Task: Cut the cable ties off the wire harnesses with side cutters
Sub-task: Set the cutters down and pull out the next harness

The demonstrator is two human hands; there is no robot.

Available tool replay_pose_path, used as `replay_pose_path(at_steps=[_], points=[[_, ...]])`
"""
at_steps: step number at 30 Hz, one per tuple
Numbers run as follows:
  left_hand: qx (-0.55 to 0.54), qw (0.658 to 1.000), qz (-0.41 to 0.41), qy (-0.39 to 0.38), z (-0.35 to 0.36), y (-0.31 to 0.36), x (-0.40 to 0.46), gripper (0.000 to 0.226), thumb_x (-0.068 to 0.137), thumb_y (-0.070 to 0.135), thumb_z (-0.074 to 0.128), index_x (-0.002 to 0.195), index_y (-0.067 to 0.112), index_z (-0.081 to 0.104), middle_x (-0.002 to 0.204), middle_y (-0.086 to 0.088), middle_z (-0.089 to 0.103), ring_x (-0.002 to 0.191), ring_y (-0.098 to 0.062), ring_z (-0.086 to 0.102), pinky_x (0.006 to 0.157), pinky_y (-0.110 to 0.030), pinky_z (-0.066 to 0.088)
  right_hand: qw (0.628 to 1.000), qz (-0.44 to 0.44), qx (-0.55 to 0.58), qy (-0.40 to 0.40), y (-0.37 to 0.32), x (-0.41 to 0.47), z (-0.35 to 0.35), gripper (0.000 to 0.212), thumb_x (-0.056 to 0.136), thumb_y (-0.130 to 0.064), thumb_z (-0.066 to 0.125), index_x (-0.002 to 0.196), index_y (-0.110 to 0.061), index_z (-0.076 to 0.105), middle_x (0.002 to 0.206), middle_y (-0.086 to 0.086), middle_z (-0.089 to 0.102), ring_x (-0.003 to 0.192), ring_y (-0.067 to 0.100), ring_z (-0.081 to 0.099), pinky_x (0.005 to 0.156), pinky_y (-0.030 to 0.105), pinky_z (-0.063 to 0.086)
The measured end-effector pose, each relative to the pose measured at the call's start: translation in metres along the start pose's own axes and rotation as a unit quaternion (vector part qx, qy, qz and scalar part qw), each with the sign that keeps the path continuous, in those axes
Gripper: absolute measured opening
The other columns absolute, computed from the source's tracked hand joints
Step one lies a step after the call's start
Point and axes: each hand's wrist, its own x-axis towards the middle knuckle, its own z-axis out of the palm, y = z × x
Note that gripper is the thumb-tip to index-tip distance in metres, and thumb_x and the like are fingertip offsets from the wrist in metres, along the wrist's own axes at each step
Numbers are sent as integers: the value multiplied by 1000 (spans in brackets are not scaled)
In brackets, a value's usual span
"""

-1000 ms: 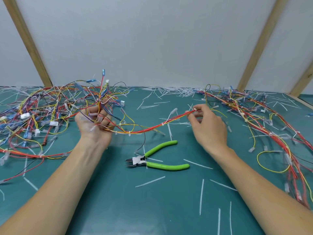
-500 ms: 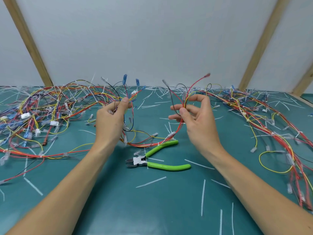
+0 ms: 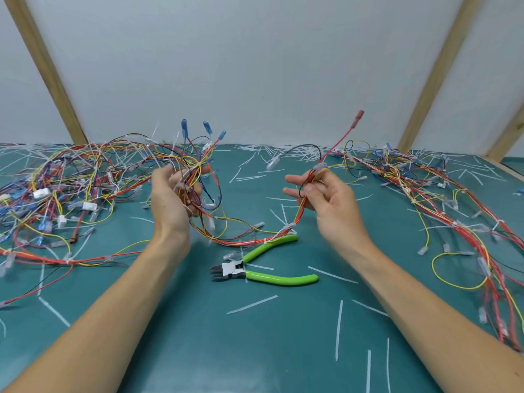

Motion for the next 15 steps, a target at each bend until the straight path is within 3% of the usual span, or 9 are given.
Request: replay_pose_path(at_steps=[2,5,8,10,12,15], points=[[-29,999,-9,9,-1,-1,1,54,101,28,25,111,-1,69,67,-2,56,57,-15,38,55,-33,26,1000,13,-14,6,3,1,-1,24,107,3,40,104,-16,55,114,2,74,98,14,76,101,39,55],[-35,999,2,15,0,-1,2,42,99,18,30,102,9,71,66,3,58,55,-12,40,52,-29,30,991,43,-129,11,10,1,-5,22,108,-9,44,104,-25,58,107,-1,77,101,10,74,100,41,55],[-26,998,45,29,-3,6,6,29,96,17,39,90,17,67,60,7,59,46,-10,41,43,-23,29,931,26,-364,19,18,-2,-13,21,103,-30,52,93,-25,69,75,-12,73,80,14,68,79,37,54],[-35,996,68,39,-6,11,8,19,89,21,46,84,19,64,60,7,60,45,-11,43,42,-22,29,912,17,-408,42,15,-4,-14,21,97,-39,58,88,-31,75,72,-18,72,77,10,69,74,32,54],[-50,995,75,37,-8,14,8,16,83,26,48,84,20,63,62,7,60,47,-12,45,41,-22,29,899,-34,-431,74,9,-5,-13,19,93,-44,63,82,-34,74,71,-20,70,76,8,68,68,28,51],[-80,994,73,-17,-5,15,4,28,91,28,41,101,19,65,67,5,62,53,-13,48,41,-22,30,886,-157,-423,105,-4,-9,-7,12,90,-39,71,84,-29,68,71,-16,64,73,6,61,62,28,47]])
